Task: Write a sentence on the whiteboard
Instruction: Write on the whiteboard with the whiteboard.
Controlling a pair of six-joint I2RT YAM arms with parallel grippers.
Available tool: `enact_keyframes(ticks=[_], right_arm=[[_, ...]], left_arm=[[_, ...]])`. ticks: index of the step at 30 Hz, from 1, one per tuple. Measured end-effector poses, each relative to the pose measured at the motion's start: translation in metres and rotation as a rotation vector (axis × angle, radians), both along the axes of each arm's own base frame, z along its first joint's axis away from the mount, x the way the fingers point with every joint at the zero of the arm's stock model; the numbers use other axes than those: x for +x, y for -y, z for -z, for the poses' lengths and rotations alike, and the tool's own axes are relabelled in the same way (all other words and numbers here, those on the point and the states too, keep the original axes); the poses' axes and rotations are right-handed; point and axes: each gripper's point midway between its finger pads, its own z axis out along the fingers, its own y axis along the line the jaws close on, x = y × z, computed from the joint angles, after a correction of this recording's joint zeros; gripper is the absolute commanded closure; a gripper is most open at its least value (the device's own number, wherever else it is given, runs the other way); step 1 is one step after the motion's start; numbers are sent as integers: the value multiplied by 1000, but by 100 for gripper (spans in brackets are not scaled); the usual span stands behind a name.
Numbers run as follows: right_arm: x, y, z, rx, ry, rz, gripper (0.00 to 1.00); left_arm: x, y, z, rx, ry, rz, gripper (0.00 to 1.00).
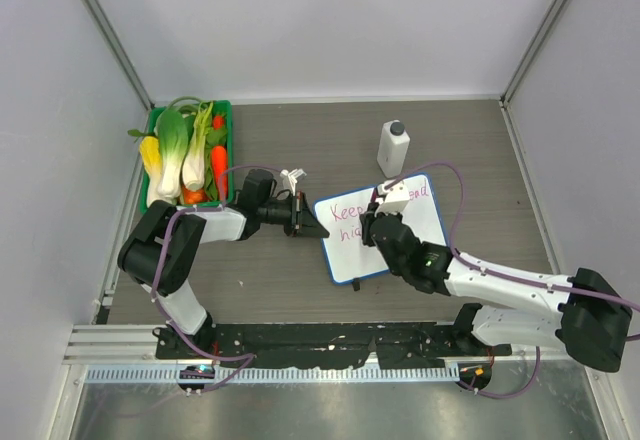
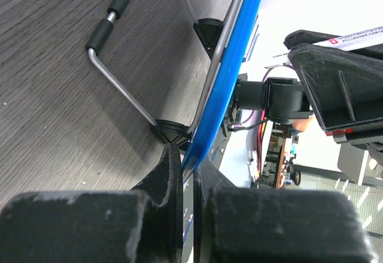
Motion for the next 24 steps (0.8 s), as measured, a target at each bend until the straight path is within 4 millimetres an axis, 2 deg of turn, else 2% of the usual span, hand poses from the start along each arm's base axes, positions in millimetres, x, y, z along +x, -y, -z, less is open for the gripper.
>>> enact_keyframes(ticks=[14, 24], right_arm=[[-14, 4, 11, 47, -34, -28, 98], [-17, -4, 17, 59, -52, -72, 99]], left_arm=[[0, 0, 1, 2, 0, 1, 100], [0, 0, 1, 2, -1, 1, 100]])
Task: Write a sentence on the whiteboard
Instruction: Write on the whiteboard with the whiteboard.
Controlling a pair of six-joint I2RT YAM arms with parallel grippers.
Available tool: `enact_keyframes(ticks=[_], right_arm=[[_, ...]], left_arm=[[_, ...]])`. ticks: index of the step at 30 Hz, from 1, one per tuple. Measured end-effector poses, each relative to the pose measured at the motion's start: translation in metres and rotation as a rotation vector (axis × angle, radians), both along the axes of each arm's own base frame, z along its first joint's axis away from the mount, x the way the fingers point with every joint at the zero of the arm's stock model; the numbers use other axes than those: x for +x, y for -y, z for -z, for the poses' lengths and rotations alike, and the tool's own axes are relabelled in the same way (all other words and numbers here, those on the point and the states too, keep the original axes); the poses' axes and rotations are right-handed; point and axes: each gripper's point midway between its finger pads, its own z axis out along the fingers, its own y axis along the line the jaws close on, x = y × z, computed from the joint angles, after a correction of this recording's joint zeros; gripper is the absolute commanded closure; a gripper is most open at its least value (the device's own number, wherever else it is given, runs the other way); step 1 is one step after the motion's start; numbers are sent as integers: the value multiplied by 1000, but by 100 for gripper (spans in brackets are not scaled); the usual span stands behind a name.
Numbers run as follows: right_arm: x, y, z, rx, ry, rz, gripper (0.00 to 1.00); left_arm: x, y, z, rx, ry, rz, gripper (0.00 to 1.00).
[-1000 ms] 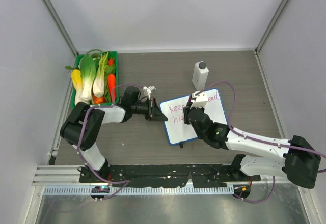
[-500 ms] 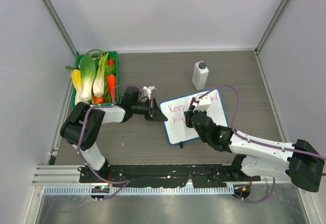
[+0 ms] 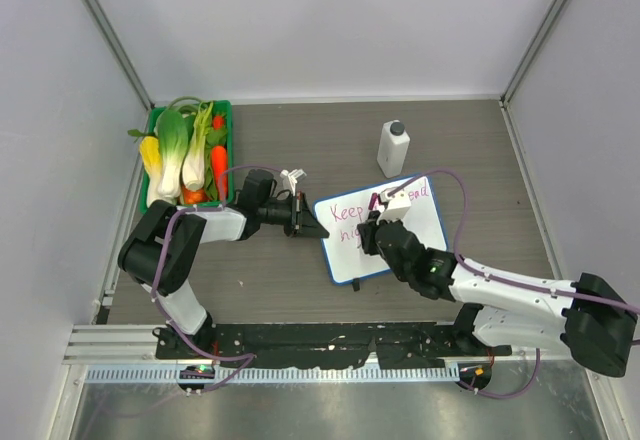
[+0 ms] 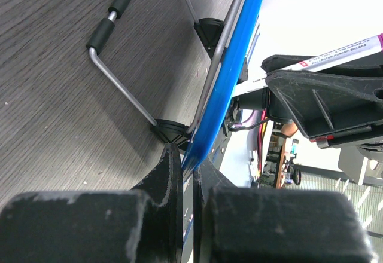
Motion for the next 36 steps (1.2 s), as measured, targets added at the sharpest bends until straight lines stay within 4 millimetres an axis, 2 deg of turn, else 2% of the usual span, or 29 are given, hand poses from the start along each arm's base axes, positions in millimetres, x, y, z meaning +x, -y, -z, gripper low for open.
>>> enact_keyframes(ticks=[6, 12, 18, 23, 30, 36], right_arm=[[1, -5, 2, 5, -4, -12, 99], [0, -6, -4, 12, -4, -21, 99], [1, 0, -33, 84, 44, -9, 99], [14, 8, -53, 120, 74, 35, 99], [36, 24, -47, 97, 55, 104, 98], [42, 20, -42, 75, 45, 98, 98]], left_arm=[[0, 0, 0, 0, 0, 0, 100], [0, 0, -1, -2, 3, 1, 100], [0, 0, -1, -3, 3, 2, 100], [0, 0, -1, -5, 5, 2, 100], [0, 0, -1, -5, 5, 2, 100], [0, 0, -1, -5, 5, 3, 100]])
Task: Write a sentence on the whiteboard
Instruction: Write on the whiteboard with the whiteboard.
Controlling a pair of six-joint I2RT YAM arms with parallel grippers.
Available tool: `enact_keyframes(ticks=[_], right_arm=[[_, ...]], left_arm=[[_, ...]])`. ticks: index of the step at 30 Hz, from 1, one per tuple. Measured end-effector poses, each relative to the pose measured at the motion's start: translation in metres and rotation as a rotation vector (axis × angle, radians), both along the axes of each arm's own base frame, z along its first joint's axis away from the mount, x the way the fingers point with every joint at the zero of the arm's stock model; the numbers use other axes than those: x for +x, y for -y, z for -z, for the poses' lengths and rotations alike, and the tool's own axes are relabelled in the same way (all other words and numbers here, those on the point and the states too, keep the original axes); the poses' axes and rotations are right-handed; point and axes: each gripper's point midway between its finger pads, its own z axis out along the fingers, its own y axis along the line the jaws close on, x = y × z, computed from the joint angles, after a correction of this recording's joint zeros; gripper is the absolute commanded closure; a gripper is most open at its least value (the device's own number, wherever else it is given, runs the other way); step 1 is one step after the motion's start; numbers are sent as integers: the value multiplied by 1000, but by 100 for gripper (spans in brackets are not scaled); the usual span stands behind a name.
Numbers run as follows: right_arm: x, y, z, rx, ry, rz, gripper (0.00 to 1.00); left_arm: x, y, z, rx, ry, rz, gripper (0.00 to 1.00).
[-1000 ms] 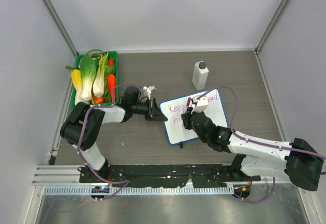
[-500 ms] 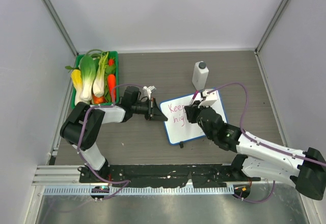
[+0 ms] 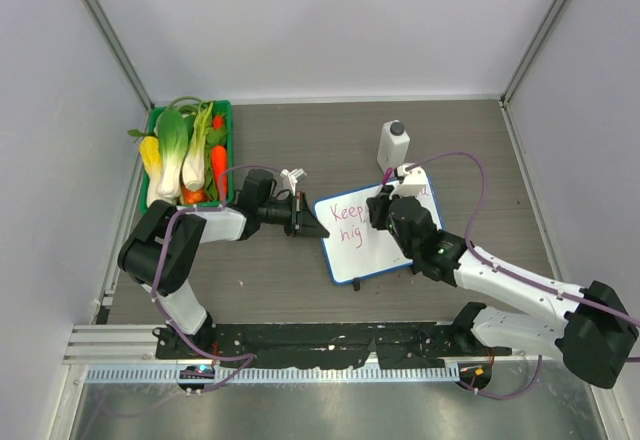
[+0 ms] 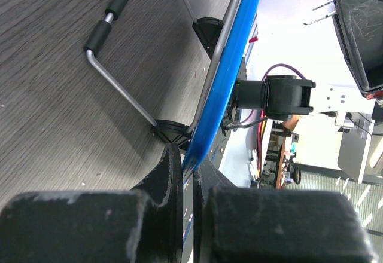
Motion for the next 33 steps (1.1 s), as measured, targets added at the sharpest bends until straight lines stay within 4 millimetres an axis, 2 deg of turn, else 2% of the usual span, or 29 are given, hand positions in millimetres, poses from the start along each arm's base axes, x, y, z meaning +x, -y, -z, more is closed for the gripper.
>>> enact_keyframes(ticks=[20, 33], right_arm=[[15, -4, 8, -13, -4, 15, 98], [14, -2, 9, -6, -7, 16, 99]], left_arm=[[0, 0, 1, 1, -2, 0, 100], [0, 0, 1, 2, -2, 0, 100]])
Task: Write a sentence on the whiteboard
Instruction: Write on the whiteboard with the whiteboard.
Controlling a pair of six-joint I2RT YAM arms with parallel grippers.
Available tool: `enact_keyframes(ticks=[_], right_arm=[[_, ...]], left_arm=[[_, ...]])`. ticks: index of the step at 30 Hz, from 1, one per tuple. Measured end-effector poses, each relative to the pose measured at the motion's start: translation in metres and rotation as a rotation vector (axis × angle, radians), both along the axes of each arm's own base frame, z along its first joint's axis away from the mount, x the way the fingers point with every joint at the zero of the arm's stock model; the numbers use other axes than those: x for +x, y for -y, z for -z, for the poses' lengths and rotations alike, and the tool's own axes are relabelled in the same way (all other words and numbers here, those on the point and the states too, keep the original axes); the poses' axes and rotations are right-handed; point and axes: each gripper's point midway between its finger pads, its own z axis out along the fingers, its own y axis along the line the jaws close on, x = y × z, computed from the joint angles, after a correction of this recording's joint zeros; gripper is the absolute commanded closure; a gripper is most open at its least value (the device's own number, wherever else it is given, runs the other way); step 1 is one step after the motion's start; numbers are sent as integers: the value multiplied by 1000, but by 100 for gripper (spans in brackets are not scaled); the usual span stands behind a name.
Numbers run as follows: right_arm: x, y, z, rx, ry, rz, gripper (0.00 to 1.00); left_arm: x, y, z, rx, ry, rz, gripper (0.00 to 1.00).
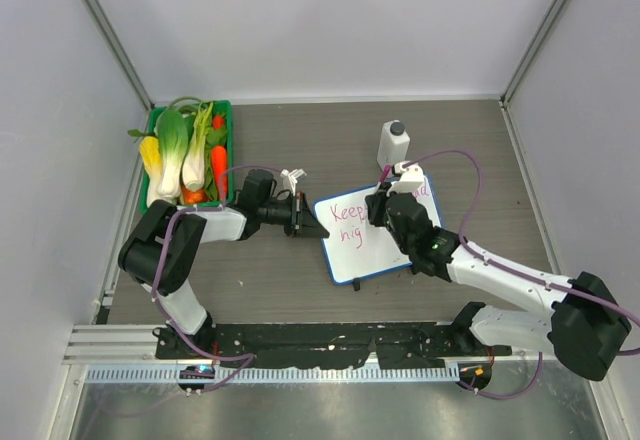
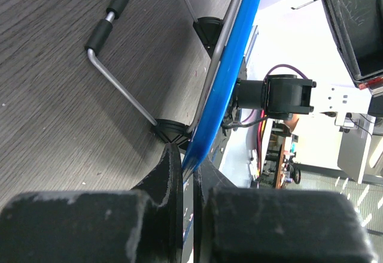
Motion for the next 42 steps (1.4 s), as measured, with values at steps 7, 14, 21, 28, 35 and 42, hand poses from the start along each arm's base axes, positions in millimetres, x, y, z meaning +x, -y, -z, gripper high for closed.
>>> enact_keyframes(ticks=[7, 14, 21, 28, 35, 42], right_arm=[[-6, 2, 6, 3, -8, -13, 98], [-15, 5, 13, 25, -20, -29, 99], [-21, 6, 17, 40, -30, -44, 99], [-21, 6, 17, 39, -31, -43, 99], [-20, 6, 16, 32, -26, -41, 99], [-16, 6, 14, 18, -19, -32, 99]], left_arm=[[0, 0, 1, 1, -3, 0, 100], [0, 0, 2, 3, -4, 1, 100], [0, 0, 2, 3, -3, 1, 100], [0, 0, 2, 4, -4, 2, 100], [0, 0, 2, 3, -4, 2, 100], [0, 0, 2, 3, -4, 2, 100]])
